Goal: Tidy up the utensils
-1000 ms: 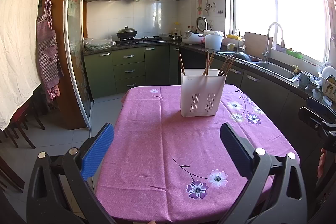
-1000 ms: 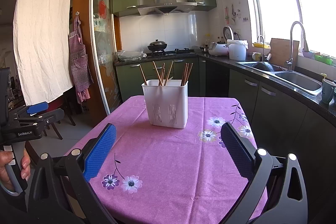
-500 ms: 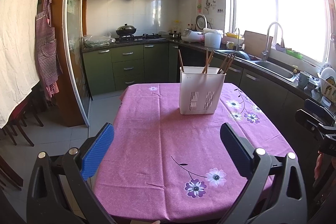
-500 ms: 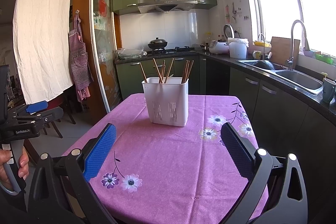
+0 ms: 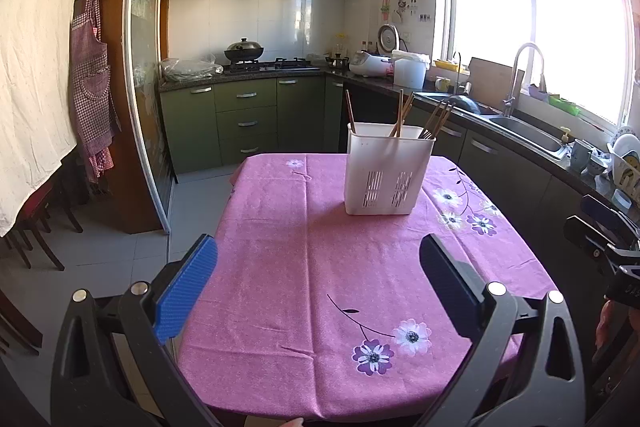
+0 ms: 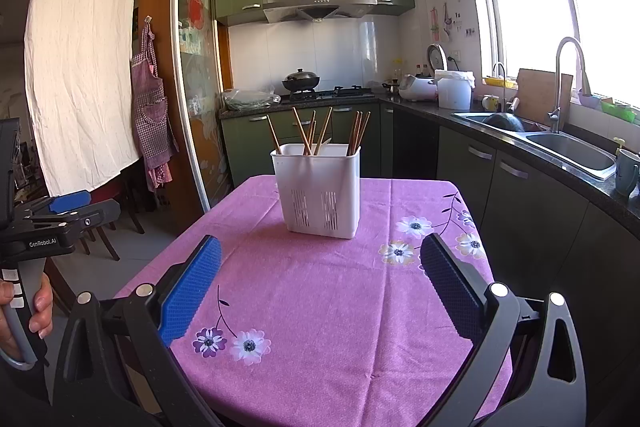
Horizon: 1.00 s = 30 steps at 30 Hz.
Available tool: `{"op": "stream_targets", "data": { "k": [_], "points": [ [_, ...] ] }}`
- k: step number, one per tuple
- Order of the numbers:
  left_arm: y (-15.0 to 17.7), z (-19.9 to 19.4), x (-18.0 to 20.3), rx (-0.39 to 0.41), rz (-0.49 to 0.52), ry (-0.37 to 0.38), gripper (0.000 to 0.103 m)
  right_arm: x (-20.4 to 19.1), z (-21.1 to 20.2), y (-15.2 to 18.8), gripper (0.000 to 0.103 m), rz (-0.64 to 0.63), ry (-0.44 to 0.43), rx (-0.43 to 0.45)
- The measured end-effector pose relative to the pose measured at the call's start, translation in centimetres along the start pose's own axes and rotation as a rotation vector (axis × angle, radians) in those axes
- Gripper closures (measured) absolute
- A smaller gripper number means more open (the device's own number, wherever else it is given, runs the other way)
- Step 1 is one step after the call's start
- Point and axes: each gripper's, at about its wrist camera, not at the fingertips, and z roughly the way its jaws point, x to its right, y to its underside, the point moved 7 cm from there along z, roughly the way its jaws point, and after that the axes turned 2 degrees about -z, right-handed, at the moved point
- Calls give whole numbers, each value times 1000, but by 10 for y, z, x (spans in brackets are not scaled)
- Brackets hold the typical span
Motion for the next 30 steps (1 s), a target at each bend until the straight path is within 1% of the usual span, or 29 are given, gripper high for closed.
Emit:
{"op": "stream_targets", "data": {
  "k": [4,8,10,13,17,20,25,28,30],
  "points": [
    [0,4,0,-13,9,-12,7,0,0,0,5,0,0,-1],
    [2,8,-1,-36,-15,15,7,1,3,4,5,-1,-3,-4],
    [2,9,-3,-37,-23,16,7,1,3,4,5,-1,-5,-4],
    [0,6,-6,-1,-1,-26,7,1,4,4,5,-2,-5,-5],
    [0,5,-2,4,15,-26,7,1,4,4,5,-2,-6,-5],
    [-2,2,0,20,35,-48,7,2,4,5,5,-5,-6,-5],
    [-3,2,-2,23,44,-78,7,3,5,6,5,-3,-7,-5],
    [-3,1,-2,15,31,-48,7,3,5,6,5,-4,-9,-4],
    [-3,3,-2,6,28,-44,7,4,6,6,5,-3,-9,-5]
  ]
}}
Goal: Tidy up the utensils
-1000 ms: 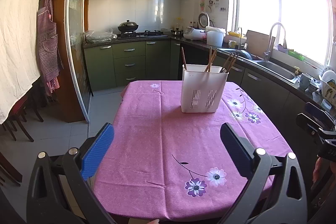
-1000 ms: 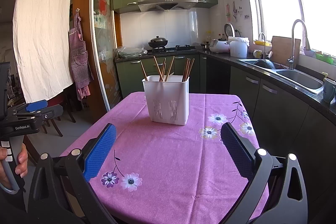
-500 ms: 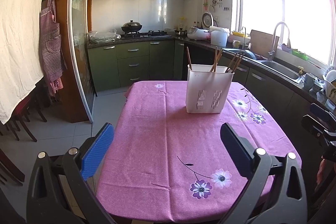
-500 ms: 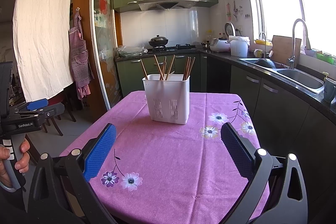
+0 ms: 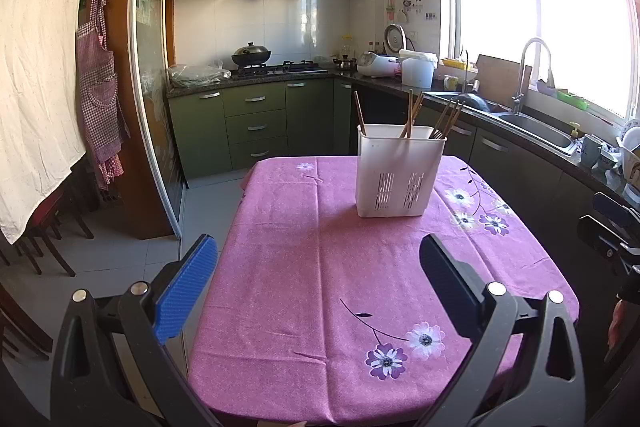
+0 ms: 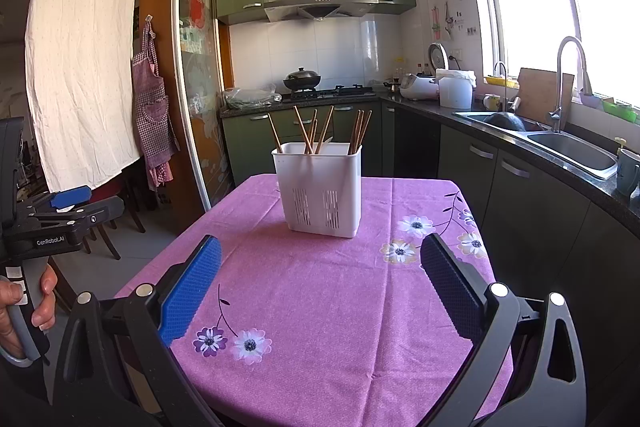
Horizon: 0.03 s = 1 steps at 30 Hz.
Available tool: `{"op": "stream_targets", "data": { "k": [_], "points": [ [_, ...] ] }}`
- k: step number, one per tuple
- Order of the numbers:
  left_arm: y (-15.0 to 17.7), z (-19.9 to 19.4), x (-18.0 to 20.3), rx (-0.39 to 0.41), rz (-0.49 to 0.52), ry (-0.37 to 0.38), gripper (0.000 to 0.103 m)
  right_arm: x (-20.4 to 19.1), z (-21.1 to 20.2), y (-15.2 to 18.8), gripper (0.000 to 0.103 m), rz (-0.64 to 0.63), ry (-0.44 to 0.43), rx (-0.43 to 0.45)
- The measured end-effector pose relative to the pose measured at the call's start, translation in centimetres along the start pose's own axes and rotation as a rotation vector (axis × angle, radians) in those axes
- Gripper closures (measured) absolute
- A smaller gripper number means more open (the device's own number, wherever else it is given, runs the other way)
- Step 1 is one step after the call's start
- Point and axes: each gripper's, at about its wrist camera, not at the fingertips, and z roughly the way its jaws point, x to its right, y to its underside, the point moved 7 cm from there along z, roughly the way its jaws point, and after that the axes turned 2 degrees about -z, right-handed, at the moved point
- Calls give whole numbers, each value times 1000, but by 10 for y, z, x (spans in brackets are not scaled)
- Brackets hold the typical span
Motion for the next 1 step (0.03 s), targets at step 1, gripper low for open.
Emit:
{"op": "stream_targets", "data": {
  "k": [1],
  "points": [
    [1,1,0,-6,0,1,7,0,0,0,5,0,0,0]
  ]
}}
